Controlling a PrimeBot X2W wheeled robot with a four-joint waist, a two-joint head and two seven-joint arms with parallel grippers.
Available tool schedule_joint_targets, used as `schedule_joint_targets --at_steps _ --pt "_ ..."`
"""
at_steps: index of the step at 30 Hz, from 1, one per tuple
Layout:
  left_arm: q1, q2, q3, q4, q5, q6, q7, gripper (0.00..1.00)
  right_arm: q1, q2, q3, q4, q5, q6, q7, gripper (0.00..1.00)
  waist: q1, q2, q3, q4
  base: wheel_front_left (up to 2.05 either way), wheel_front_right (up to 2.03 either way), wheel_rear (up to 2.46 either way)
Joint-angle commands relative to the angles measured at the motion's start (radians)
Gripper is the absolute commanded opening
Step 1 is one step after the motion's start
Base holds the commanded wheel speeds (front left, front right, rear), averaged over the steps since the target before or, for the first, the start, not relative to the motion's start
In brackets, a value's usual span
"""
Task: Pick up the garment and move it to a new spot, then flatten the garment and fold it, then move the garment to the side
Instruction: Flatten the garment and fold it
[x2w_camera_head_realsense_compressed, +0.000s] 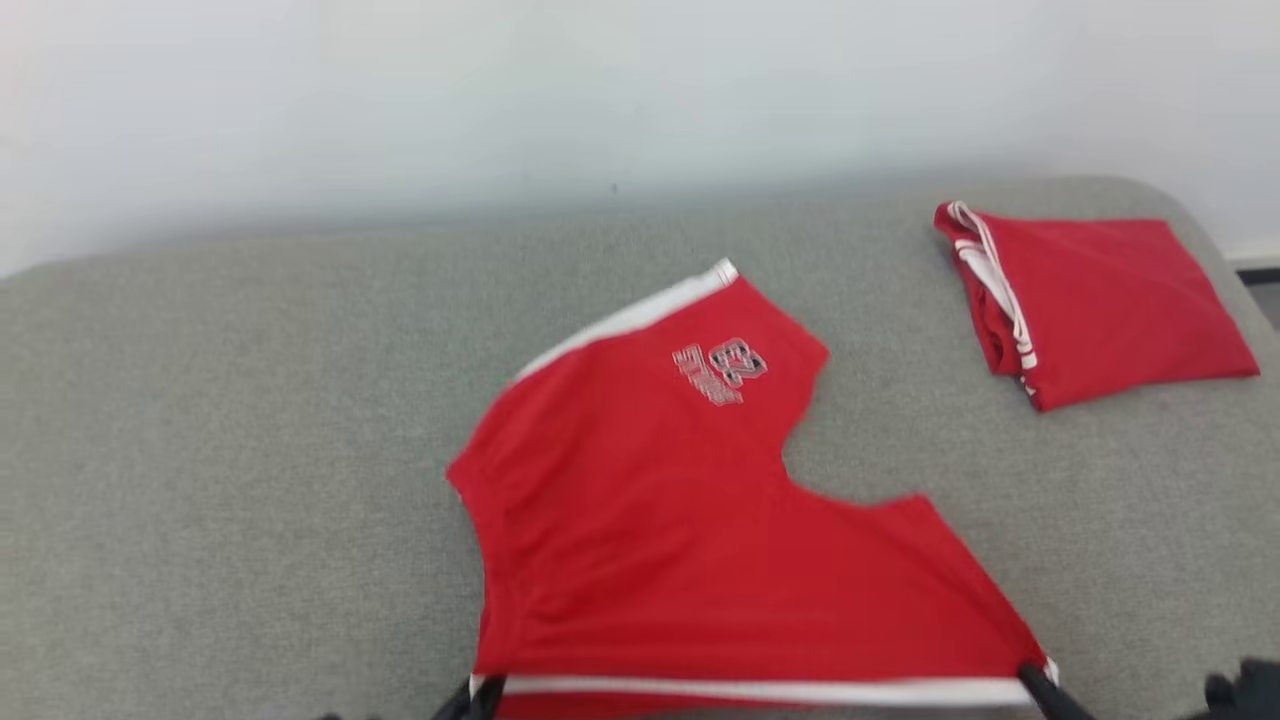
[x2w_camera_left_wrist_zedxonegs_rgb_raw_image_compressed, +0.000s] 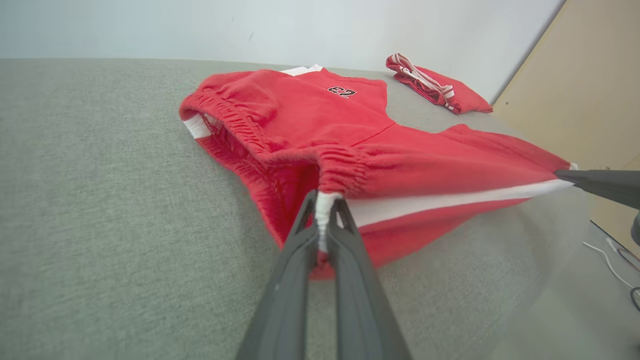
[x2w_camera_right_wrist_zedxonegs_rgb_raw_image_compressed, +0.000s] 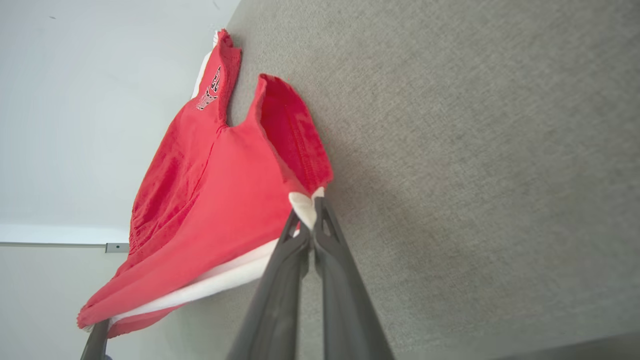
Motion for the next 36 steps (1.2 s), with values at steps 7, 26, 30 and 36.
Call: schedule_joint_targets --at_steps 7,26,30,36 --pt "0.146 -0.022 0.077 0.023 0.062 -0.045 -0.003 0.00 0.157 0.016 -0.053 -0.059 0.095 -0.002 0.042 0.00 0.0002 0.0003 -0.086 0.018 0.00 0.00 0.00" --pt "0.030 -0.146 0.107 0.060 0.149 -0.118 -0.003 0.00 -0.171 0.018 -0.045 0.095 0.031 -0.002 0.025 0.00 0.0002 0.0003 -0.082 0.100 0.00 0.00 0.00" --pt "-0.039 -0.178 0.094 0.104 0.141 -0.122 -0.003 0.00 -0.319 0.019 -0.056 0.179 -0.042 -0.002 0.045 0.00 0.0002 0.0003 -0.061 0.120 0.00 0.00 0.00" --pt "-0.134 -0.212 0.097 0.152 0.123 -0.121 -0.003 0.00 -0.501 0.018 -0.051 0.287 -0.123 -0.002 0.046 0.00 0.0002 0.0003 -0.020 0.142 0.00 0.00 0.00"
